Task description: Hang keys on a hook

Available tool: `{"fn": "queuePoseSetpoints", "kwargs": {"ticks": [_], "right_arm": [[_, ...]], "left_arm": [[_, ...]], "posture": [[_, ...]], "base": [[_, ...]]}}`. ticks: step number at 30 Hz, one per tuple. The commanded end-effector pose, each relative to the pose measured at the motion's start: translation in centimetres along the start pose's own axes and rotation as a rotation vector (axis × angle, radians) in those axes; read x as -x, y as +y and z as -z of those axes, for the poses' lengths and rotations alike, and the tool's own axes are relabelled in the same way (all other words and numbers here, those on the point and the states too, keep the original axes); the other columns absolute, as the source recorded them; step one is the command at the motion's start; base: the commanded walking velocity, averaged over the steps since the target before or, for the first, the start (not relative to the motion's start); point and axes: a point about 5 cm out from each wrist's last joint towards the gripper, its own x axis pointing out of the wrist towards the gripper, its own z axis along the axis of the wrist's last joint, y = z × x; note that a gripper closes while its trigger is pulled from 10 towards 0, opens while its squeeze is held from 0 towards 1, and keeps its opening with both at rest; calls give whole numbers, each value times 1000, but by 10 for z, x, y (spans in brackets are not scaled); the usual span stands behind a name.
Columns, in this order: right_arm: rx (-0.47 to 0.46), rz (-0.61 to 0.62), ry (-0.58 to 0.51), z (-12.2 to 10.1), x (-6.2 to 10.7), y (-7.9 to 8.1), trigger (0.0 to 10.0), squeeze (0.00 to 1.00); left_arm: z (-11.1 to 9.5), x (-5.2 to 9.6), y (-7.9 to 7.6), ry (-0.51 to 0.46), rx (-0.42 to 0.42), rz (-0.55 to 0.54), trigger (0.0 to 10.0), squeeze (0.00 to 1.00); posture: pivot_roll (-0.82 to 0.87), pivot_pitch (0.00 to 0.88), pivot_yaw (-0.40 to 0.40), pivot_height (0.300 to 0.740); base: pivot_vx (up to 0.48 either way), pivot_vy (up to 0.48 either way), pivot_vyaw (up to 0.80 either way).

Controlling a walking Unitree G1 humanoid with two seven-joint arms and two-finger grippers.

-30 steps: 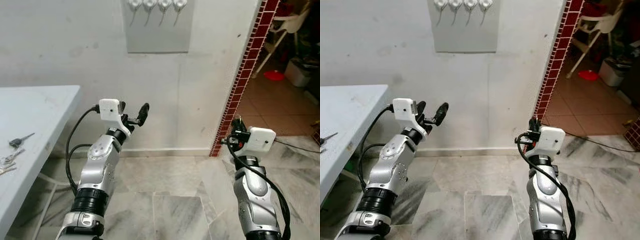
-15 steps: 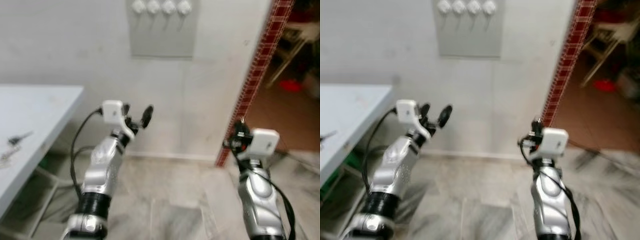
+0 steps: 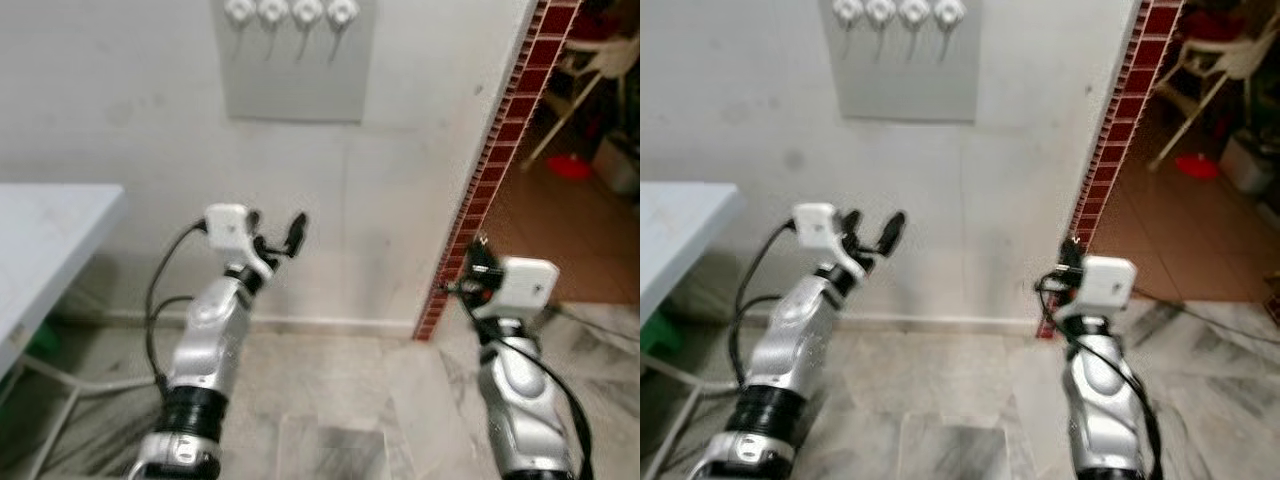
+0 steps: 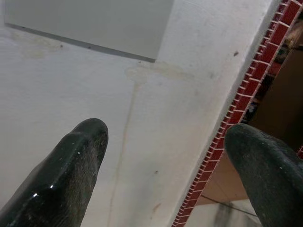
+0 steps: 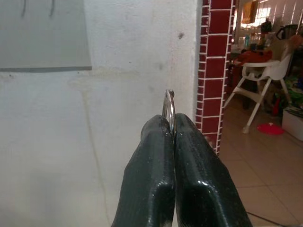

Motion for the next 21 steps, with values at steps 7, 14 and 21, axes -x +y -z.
{"fn": "queuePoseSetpoints", "kwargs": {"ticks": [7,14,21], "right_arm": [[-23,-41,-33,-8,-2,6,10000,0],[-25,-43,-33,-9,-3,6,10000,0],[-25,-52,-30,-9,-3,6,10000,0]], "left_arm": [[-2,2,7,6,-26,-26,10000,0],[-4,3,11,-2,-19,-41,10000,0],[-4,4,13,-5,-21,-56,10000,0]], "posture": [[-33,0,-21,740],[-29,0,-26,740],[-24,0,-35,740]], "base": [[0,0,0],[193,0,0],[285,0,0]]}}
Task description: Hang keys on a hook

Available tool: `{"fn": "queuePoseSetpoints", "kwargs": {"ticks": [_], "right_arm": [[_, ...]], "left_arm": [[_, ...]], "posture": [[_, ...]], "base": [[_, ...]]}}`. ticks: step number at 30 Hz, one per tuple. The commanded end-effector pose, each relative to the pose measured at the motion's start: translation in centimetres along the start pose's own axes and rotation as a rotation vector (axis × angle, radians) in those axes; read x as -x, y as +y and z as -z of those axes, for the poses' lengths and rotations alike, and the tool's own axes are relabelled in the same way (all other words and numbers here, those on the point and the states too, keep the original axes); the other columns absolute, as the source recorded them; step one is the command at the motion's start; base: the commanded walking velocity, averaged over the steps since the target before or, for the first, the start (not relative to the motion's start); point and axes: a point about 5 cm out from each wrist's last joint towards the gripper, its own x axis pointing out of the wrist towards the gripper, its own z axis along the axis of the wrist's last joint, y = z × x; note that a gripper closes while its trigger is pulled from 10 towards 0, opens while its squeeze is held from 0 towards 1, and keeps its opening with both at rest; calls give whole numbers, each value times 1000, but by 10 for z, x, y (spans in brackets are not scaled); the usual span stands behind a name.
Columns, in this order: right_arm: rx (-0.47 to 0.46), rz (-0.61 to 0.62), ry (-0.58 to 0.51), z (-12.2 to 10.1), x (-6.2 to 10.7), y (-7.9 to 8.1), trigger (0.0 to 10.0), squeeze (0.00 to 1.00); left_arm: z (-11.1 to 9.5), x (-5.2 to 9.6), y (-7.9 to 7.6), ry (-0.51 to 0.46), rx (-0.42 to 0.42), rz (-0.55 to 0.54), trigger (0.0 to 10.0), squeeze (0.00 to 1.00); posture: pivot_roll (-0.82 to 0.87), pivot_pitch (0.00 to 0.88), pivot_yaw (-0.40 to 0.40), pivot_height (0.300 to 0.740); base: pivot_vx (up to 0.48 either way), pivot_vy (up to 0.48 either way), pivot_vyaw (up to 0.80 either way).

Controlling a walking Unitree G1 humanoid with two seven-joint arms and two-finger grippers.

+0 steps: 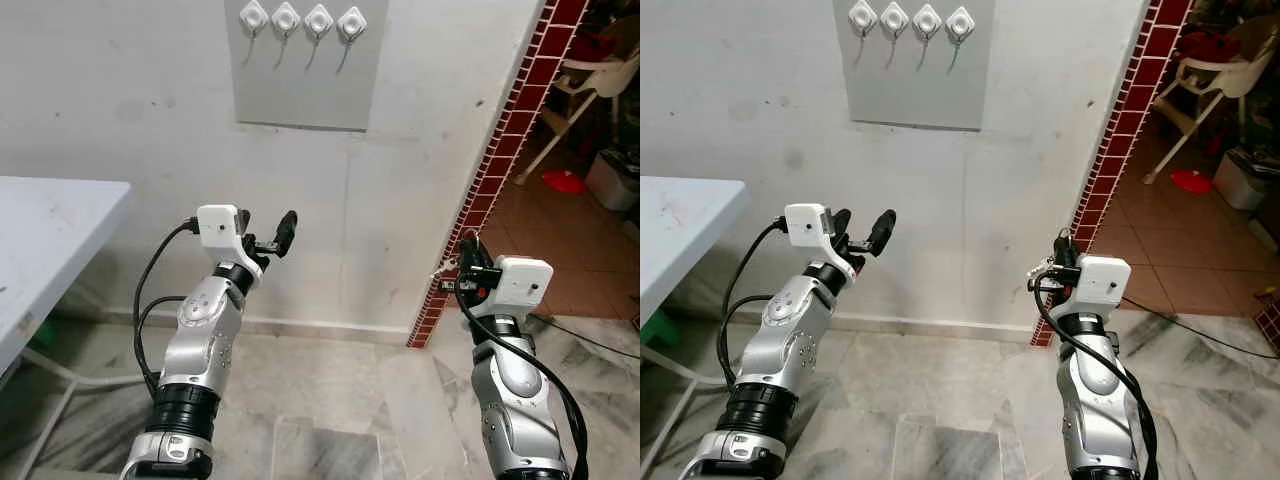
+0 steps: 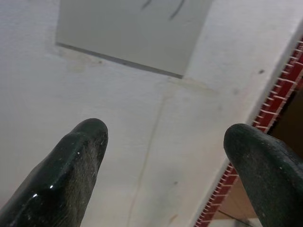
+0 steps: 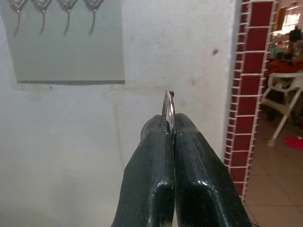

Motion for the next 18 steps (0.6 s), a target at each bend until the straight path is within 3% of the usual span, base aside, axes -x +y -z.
{"fn": "queuePoseSetpoints", "kwargs": {"ticks": [1,18], "right_arm": [[-1,-9,-19,-6,-3,0,10000,0],[0,-17,-18,-6,-4,0,10000,0]], "left_arm": [[-2,1,2,-4,-9,-14,10000,0],[-3,0,2,-10,0,-25,10000,0]], "posture": [[-22,0,-39,740],[-21,0,-46,740]], "base": [[281,0,0],[283,0,0]]}}
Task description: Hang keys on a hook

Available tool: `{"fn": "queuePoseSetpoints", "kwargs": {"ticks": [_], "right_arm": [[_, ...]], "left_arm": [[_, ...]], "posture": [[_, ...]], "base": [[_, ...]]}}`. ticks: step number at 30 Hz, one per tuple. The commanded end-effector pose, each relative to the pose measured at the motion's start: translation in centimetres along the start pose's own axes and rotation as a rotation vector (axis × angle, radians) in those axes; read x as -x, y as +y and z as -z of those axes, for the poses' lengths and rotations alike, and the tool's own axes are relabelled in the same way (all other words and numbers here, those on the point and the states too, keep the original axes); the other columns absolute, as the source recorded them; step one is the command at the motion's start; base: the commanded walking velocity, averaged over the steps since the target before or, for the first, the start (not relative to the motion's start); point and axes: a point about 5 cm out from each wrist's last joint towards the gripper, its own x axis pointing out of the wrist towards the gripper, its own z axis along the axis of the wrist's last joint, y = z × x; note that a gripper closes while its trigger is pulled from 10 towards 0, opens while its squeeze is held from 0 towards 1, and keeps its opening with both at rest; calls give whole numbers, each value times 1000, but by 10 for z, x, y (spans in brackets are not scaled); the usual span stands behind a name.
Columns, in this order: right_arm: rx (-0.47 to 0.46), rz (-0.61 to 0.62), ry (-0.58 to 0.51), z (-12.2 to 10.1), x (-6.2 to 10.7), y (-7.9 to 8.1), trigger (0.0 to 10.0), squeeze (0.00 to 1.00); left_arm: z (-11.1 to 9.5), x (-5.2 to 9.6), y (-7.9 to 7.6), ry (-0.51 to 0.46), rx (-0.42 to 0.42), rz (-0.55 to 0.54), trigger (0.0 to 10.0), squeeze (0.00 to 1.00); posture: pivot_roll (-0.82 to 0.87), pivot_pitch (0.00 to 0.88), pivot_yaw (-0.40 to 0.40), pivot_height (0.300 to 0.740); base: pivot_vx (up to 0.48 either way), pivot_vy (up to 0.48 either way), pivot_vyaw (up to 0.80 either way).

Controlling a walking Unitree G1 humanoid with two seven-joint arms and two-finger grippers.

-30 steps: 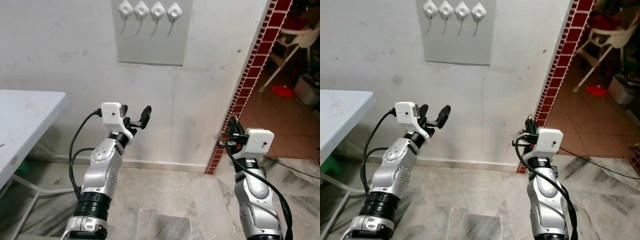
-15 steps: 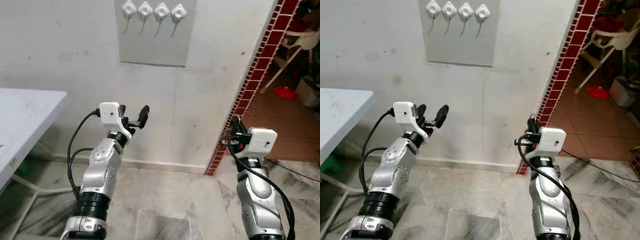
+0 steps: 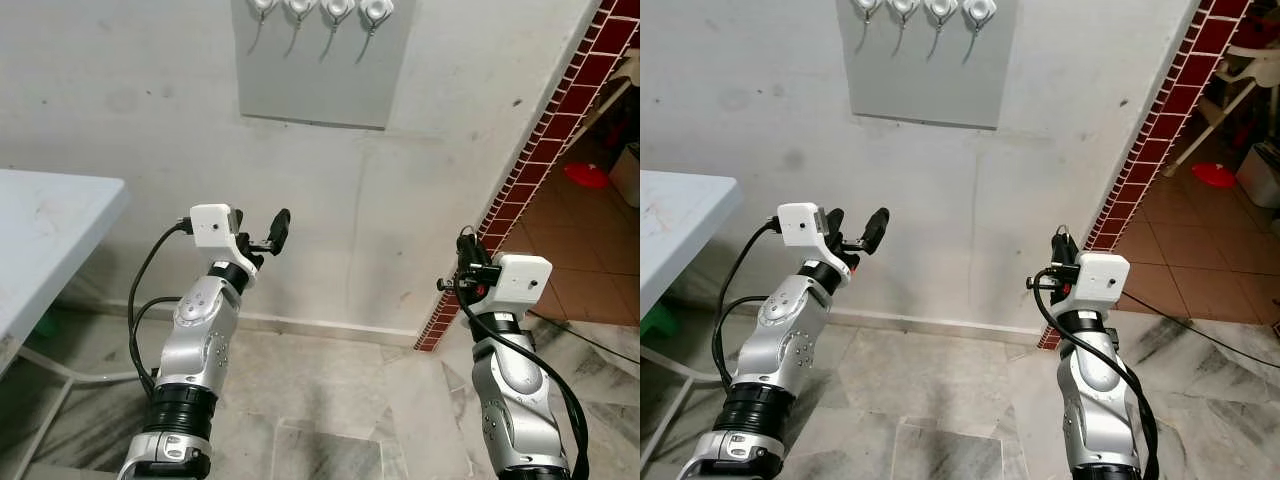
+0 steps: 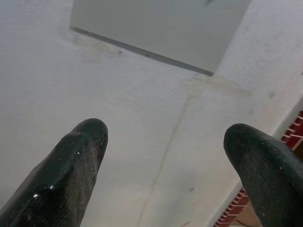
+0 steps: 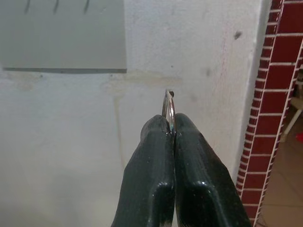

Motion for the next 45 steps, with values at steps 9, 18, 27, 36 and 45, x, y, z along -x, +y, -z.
{"fn": "queuePoseSetpoints", "kwargs": {"ticks": [9,18,27,36,45], "right_arm": [[-5,-15,-16,-5,-4,2,10000,0],[-5,-22,-12,-4,-3,3,10000,0],[-4,-25,-10,-4,-2,4,10000,0],[-3,-31,-7,-4,-2,4,10000,0],[-2,-32,-4,-4,-1,4,10000,0]], "left_arm": [[-3,0,3,-9,-12,-7,10000,0],[-3,1,2,-9,-8,-5,10000,0],[-2,1,1,-9,-3,-6,10000,0],[-2,2,0,-10,1,-7,10000,0],[-2,2,1,-10,4,-11,10000,0]], "posture": [[-20,0,-47,740],[-17,0,-53,740],[-17,0,-56,740],[-18,0,-58,740],[-18,0,-59,740]], "base": [[284,0,0],[284,0,0],[280,0,0],[276,53,0],[271,242,0]]}}
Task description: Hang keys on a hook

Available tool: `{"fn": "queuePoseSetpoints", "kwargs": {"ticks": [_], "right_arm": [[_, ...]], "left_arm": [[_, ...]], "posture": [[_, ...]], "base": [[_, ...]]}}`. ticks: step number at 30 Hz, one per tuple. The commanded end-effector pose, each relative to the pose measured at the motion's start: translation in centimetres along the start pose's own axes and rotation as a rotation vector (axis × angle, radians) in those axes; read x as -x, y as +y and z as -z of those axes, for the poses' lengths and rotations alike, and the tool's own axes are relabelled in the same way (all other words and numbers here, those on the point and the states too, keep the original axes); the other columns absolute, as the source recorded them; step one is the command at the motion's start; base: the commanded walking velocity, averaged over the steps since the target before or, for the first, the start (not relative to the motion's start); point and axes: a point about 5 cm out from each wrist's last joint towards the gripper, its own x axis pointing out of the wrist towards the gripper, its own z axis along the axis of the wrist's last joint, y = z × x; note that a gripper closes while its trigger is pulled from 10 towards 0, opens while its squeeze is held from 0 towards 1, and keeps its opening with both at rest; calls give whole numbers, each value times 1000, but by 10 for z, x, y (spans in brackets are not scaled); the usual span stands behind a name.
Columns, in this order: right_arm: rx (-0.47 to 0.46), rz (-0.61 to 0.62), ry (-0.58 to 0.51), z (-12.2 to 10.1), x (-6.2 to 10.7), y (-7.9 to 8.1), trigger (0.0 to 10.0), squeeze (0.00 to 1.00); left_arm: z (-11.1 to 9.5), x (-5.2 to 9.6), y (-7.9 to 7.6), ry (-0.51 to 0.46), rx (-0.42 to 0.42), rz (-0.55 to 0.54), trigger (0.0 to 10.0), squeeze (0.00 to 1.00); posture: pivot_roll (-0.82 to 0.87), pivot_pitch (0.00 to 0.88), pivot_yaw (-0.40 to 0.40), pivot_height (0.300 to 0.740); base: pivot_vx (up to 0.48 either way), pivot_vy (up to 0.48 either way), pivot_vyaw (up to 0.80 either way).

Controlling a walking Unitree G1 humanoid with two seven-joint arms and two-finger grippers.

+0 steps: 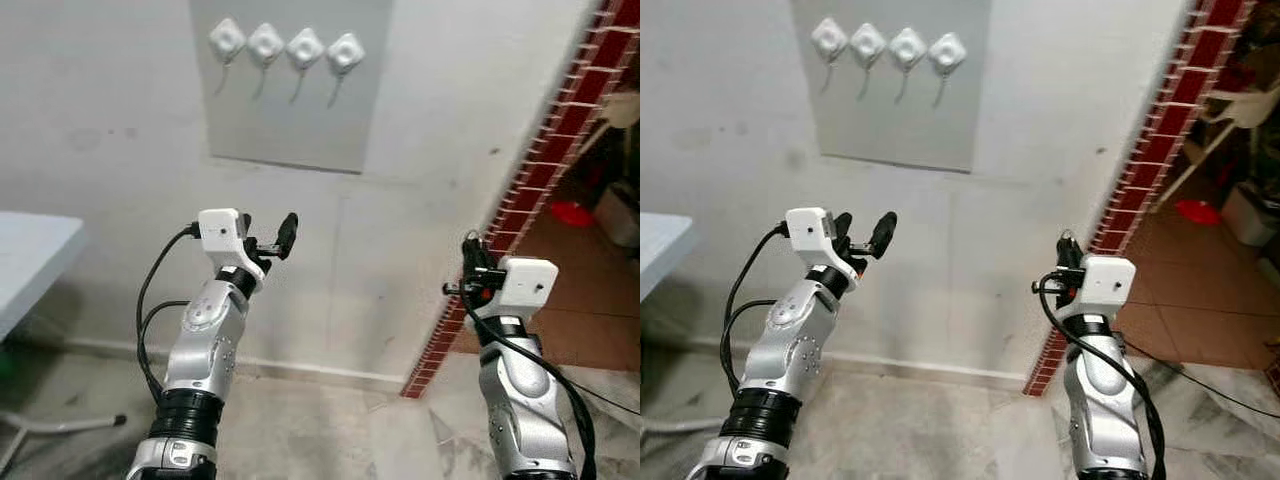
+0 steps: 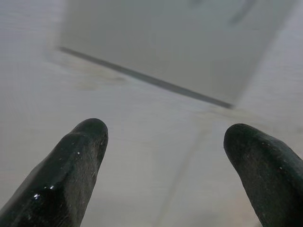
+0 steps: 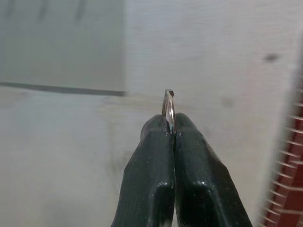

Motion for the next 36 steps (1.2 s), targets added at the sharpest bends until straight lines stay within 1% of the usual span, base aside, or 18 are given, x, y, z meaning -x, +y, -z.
{"fn": "queuePoseSetpoints", "kwargs": {"ticks": [1,12,14,16,21,23,26,28,30,31,32,36], "right_arm": [[5,16,-18,-6,-1,-5,10000,0],[8,19,-16,-6,0,-6,10000,0],[9,20,-16,-6,0,-6,10000,0],[7,21,-15,-6,-1,-6,10000,0],[6,23,-15,-6,0,-5,10000,0],[5,23,-14,-6,0,-5,10000,0],[5,25,-12,-5,0,-5,10000,0],[4,27,-10,-5,0,-5,10000,0],[3,27,-10,-4,0,-5,10000,0],[2,27,-10,-4,0,-5,10000,0],[0,27,-10,-4,0,-4,10000,0],[-1,23,-11,-4,-1,-3,10000,0]], "left_arm": [[-4,-3,-6,-11,0,13,10000,0],[-4,-3,-5,-10,0,12,10000,0],[-4,-3,-5,-8,-18,14,10000,0],[-4,-3,-6,-9,-31,17,10000,0],[-5,-3,-8,-20,-34,31,10000,0],[-4,-4,-7,7,-64,13,10000,0],[-6,-3,-9,-19,-57,38,10000,0],[-6,-3,-9,-35,-40,28,10000,0],[-7,-2,-10,-42,-51,47,10000,0],[-6,-3,-9,-21,-66,42,10000,0],[-6,-3,-8,-17,-65,36,10000,0],[-8,-3,-9,-28,-86,50,10000,0]], "posture": [[-18,0,-60,740],[-22,6,-59,740],[-22,6,-59,740],[-22,6,-59,740],[-23,8,-56,740],[-23,7,-53,740],[-24,7,-52,740],[-23,7,-50,740],[-20,7,-51,740],[-20,6,-51,740],[-19,6,-51,740],[-15,3,-52,740]], "base": [[270,247,0],[264,262,0],[270,264,0],[293,0,0],[299,0,0],[0,0,0],[0,0,0],[0,0,0],[0,0,0],[0,0,0],[0,0,0],[0,0,0]]}}
